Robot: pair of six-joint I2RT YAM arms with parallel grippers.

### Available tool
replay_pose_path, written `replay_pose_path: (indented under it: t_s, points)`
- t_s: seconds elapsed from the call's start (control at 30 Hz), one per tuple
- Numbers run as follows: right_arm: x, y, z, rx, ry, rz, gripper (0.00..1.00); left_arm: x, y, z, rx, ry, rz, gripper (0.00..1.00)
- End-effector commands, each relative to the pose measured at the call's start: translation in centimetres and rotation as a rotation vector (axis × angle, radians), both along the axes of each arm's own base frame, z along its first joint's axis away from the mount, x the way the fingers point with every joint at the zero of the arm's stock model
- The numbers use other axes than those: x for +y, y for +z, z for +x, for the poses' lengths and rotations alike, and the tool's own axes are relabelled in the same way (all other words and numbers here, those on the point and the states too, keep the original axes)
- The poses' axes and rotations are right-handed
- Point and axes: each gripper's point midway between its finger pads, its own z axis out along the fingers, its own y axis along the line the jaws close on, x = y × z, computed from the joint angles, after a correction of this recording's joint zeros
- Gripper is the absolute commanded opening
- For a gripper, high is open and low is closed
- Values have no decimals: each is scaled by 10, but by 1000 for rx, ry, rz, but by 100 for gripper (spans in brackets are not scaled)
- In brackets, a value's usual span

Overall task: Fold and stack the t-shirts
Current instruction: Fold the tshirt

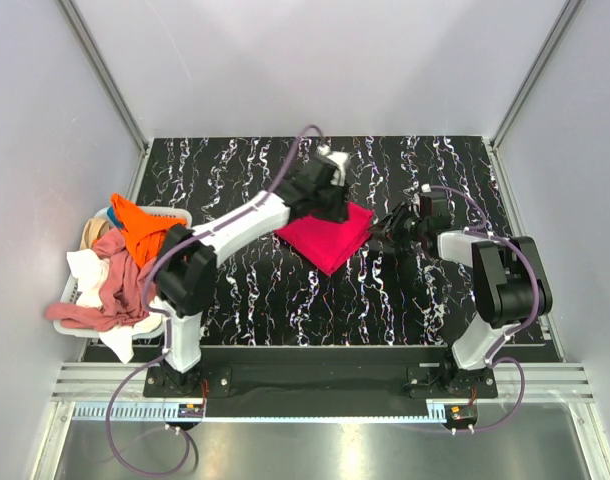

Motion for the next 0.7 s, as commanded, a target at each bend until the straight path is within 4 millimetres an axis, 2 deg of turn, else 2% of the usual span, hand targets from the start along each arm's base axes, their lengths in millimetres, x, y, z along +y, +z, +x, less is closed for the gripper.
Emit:
replay_pose_path:
  t_s: [0.0, 0.07, 0.1, 0.13, 0.2, 0.27, 0.3, 0.33, 0.4, 0.5, 0.67]
  points:
    - [-10, 12, 14, -32, -82, -25, 37, -25, 3, 16, -134, -13, 82, 48]
    - [-11, 10, 17, -18, -104, -20, 33, -39, -3, 21, -162, -24, 108, 48]
    - [-11, 10, 19, -15, -113, -11, 33, -43, -15, 22, -173, -20, 154, 48]
    - [-10, 7, 19, -5, -115, -5, 32, -47, -13, 25, -189, -12, 158, 48]
    - [-9, 6, 23, 1, -122, -1, 32, -49, -27, 30, -183, 10, 183, 49]
    - [-10, -2, 25, 12, -125, -4, 32, -52, -31, 33, -181, 13, 183, 49]
    - [-8, -1, 29, -2, -124, 8, 32, -55, -42, 32, -169, -1, 194, 49]
    - [-5, -6, 28, 8, -108, 23, 32, -58, -42, 34, -173, -7, 190, 50]
    - [-1, -9, 31, 5, -97, 42, 32, -64, -55, 31, -166, -36, 210, 51]
    - [-4, -26, 27, 45, -111, 24, 31, -72, -66, 27, -164, -65, 222, 51]
    - [-4, -37, 26, 50, -108, 25, 20, -74, -83, 25, -154, -75, 250, 53]
